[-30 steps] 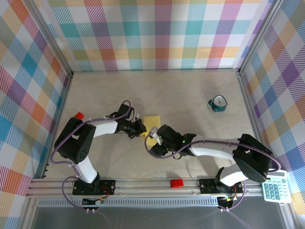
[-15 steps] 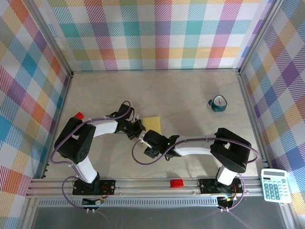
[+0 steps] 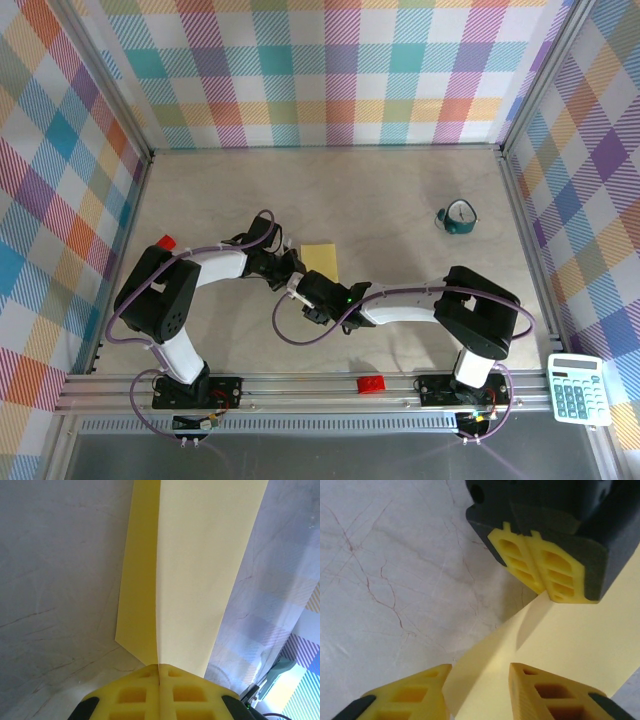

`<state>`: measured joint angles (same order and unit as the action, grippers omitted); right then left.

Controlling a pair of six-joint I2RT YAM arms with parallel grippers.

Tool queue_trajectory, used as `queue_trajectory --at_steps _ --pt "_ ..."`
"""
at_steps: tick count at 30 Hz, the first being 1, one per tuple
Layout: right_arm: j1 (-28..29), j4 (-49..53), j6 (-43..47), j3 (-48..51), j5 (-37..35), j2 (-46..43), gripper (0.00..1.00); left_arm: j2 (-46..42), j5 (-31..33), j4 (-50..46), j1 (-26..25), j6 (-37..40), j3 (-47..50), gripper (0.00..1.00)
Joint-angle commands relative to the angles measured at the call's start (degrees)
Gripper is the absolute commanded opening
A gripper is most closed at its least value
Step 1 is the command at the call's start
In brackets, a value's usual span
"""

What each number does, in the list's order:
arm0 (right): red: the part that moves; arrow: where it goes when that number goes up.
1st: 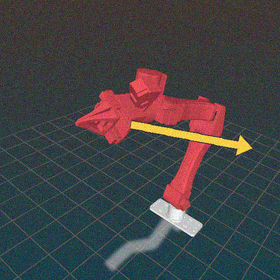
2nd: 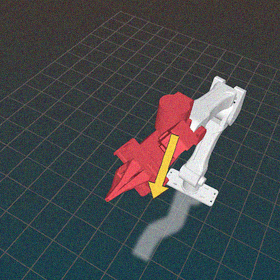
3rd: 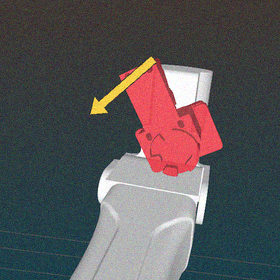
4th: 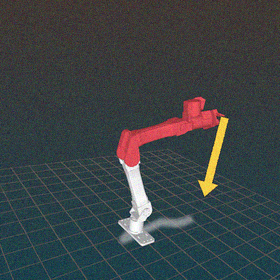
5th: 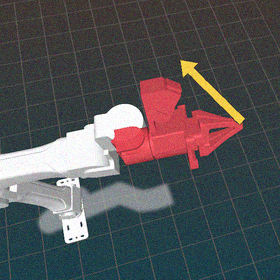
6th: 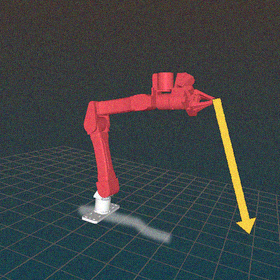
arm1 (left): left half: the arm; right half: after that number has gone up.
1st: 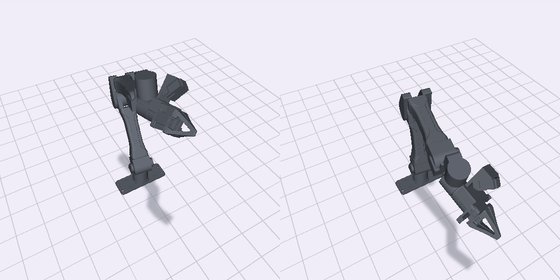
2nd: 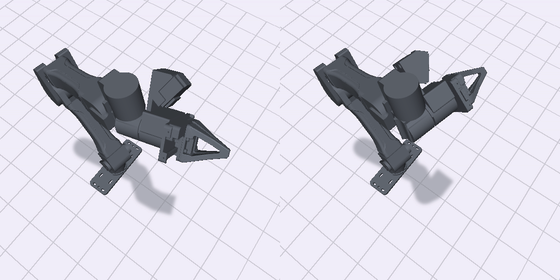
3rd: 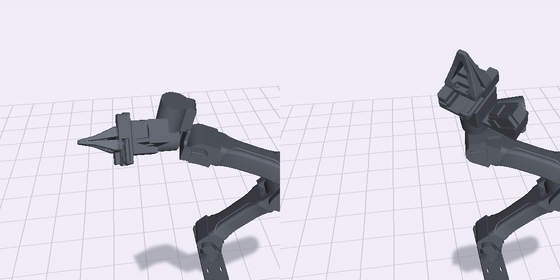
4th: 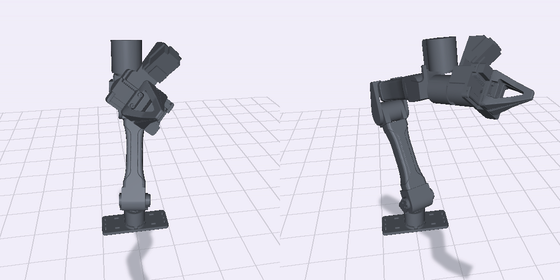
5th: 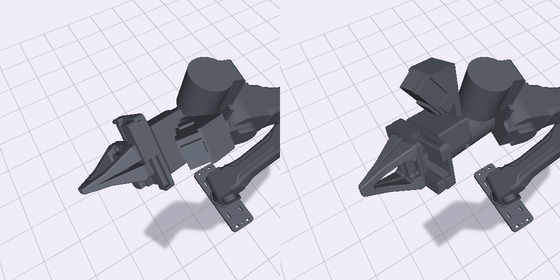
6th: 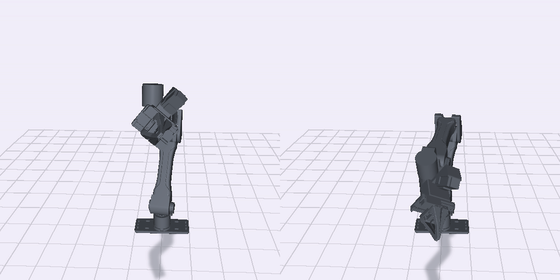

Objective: Fold a paper plane with a square sheet of paper (fold left side to right side)

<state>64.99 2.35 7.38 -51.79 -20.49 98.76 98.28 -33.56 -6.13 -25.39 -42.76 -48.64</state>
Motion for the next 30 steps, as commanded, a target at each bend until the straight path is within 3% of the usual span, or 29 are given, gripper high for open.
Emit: queue_trajectory --at_steps 1,8,15,19,24,30 --pt "0.5 -0.6 -1.3 -0.4 0.6 -0.7 0.25 -0.9 -0.2 -2.6 -0.1 0.6 -1.3 0.02" --pt "-0.5 1.1 -6.4 -0.3 3.8 -2.5 0.00 -3.8 1.9 -3.1 0.7 1.8 -0.7 0.25" --pt "-7.2 -1.0 -14.8 1.4 19.8 -3.7 0.00 -9.5 3.1 -7.1 5.5 5.7 -1.1 0.38" --pt "-11.0 -5.8 -19.7 3.7 28.6 -4.4 0.00 -10.4 3.3 -9.3 6.8 9.3 -3.0 0.38" --pt "-15.8 -11.8 -24.9 7.0 37.7 -4.5 0.00 -6.6 -0.5 -8.6 6.6 11.4 -6.0 0.26" --pt "-18.7 -15.3 -28.6 9.1 42.0 -3.9 0.00 1.4 -3.7 -8.2 4.4 12.9 -11.1 0.18"
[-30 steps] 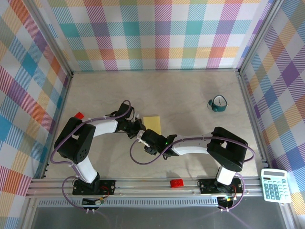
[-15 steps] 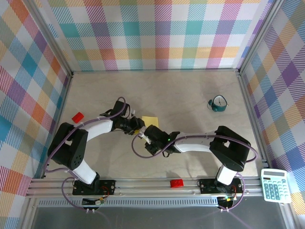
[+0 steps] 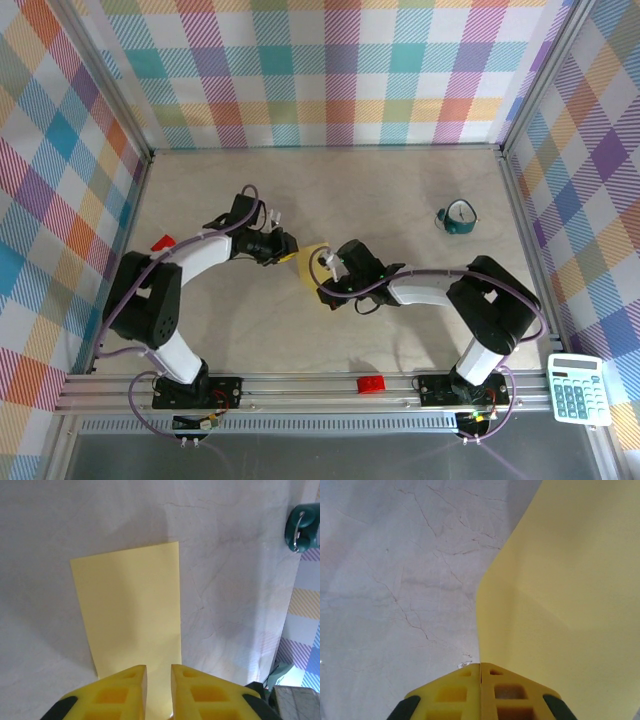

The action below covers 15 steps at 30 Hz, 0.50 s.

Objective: Fold a paper plane with a square sheet of paper (fold left side to right side)

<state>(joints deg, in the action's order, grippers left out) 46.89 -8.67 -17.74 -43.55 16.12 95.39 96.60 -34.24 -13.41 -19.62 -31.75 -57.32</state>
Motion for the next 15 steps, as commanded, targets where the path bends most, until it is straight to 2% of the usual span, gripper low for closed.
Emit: queue_trajectory --at_steps 1,8,15 --pt "-0.7 -4.2 -3.5 0.8 5.6 -0.3 0.00 4.2 -3.1 -1.2 -1.9 2.3 -3.3 0.17" --pt "-1.1 -4.6 -4.2 -0.2 7.9 1.3 0.00 11.2 -1.2 -7.1 -4.9 6.1 -10.1 0.13" --pt "-1.4 -4.9 -4.9 -0.9 8.8 2.2 0.00 14.8 1.0 -9.1 -5.6 8.2 -11.9 0.08"
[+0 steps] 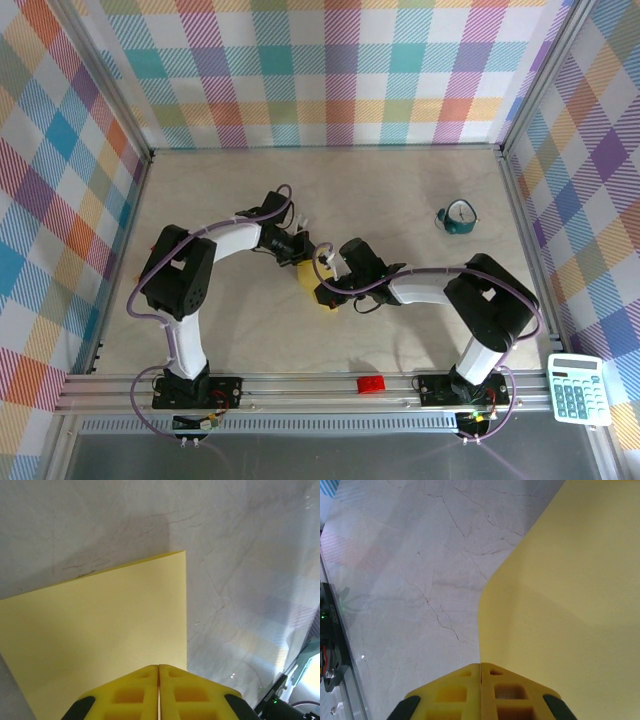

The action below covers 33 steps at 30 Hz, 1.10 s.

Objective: Fold a paper plane with a square sheet of paper (fold left side to right side)

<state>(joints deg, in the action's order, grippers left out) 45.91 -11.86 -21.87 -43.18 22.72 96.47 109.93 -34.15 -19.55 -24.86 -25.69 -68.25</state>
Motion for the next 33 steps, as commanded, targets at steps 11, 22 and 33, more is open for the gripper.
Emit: queue_trajectory --at_steps 11,22,33 --pt "-1.6 0.9 -3.0 -2.8 2.5 1.6 0.00 5.4 6.6 -5.7 -1.0 5.0 -2.0 0.03" --pt "-3.0 11.2 -2.7 -6.3 -2.4 2.1 0.00 6.7 8.7 -5.6 -2.0 6.2 -1.4 0.00" --pt "-3.4 18.6 -0.7 -10.8 -6.8 4.9 0.00 6.6 9.6 -6.4 -2.5 6.5 -2.0 0.00"
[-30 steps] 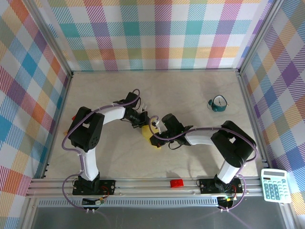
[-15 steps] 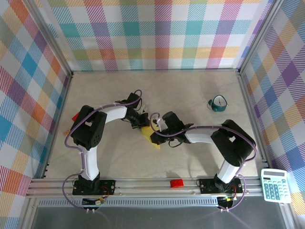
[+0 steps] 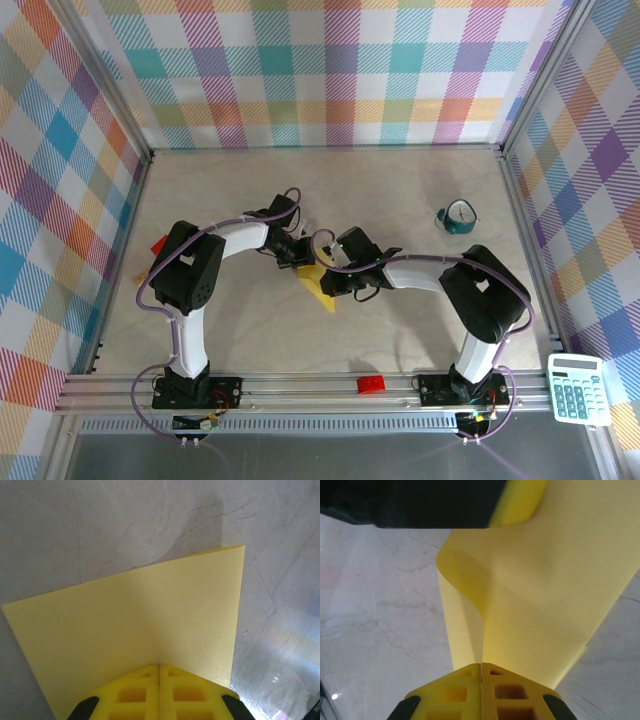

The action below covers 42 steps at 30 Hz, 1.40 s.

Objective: Fold a paper plane with a square sheet of paper (fold left side to right side)

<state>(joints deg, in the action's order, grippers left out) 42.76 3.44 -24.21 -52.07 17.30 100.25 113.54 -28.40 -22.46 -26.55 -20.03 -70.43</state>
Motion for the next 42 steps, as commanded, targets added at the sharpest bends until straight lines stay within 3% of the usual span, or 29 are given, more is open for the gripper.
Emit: queue_trajectory --at_steps 1,16,42 --pt "-0.2 3.7 1.7 -2.1 -1.6 1.3 0.00 3.0 4.0 -3.6 -0.9 0.9 0.1 0.00" --pt "-0.4 4.4 2.0 -3.0 -5.3 1.7 0.00 2.9 4.7 -4.2 -1.2 0.9 -0.2 0.00" --pt "-0.7 4.3 2.6 -4.0 -5.6 3.1 0.00 2.8 4.9 -4.3 -1.5 0.9 -0.4 0.00"
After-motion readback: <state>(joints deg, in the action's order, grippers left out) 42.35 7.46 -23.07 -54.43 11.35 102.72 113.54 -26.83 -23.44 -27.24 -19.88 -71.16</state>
